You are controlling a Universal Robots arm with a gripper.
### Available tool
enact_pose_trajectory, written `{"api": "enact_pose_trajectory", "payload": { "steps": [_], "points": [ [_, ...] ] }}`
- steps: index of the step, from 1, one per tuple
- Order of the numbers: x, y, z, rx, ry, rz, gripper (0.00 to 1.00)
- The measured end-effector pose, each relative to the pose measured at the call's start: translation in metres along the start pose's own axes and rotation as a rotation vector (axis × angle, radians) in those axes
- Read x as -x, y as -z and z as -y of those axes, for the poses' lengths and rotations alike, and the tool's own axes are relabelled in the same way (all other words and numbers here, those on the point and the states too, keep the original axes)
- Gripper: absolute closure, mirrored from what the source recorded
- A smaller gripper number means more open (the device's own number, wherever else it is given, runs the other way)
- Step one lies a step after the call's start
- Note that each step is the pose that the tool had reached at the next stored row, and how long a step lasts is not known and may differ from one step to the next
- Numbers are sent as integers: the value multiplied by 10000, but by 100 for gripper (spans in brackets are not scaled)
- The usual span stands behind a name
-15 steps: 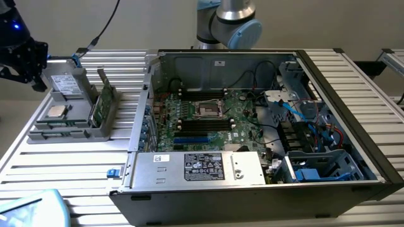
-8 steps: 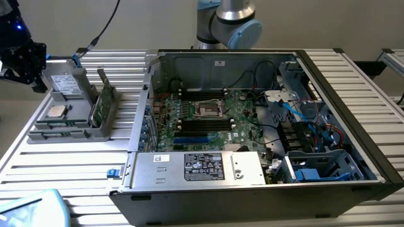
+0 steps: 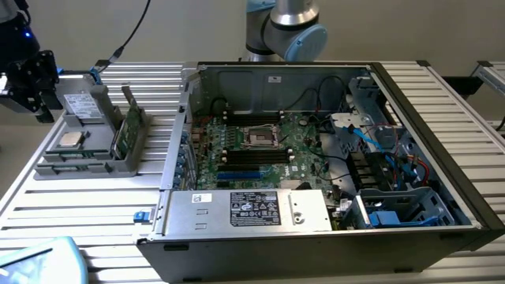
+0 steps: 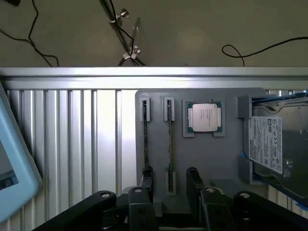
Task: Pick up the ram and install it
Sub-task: 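Pick up the ram and move it above insertion slot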
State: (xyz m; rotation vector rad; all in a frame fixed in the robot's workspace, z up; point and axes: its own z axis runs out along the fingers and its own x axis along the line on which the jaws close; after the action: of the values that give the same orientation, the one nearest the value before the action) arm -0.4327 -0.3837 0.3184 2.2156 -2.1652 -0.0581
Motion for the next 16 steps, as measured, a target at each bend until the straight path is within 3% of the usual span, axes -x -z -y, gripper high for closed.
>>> {"api": "enact_pose_trajectory", "payload": {
  "steps": [3, 16],
  "points": [
    [0, -22, 0, 0, 354, -20, 57],
    [0, -242, 11, -1, 457, -26, 57]
  ]
}}
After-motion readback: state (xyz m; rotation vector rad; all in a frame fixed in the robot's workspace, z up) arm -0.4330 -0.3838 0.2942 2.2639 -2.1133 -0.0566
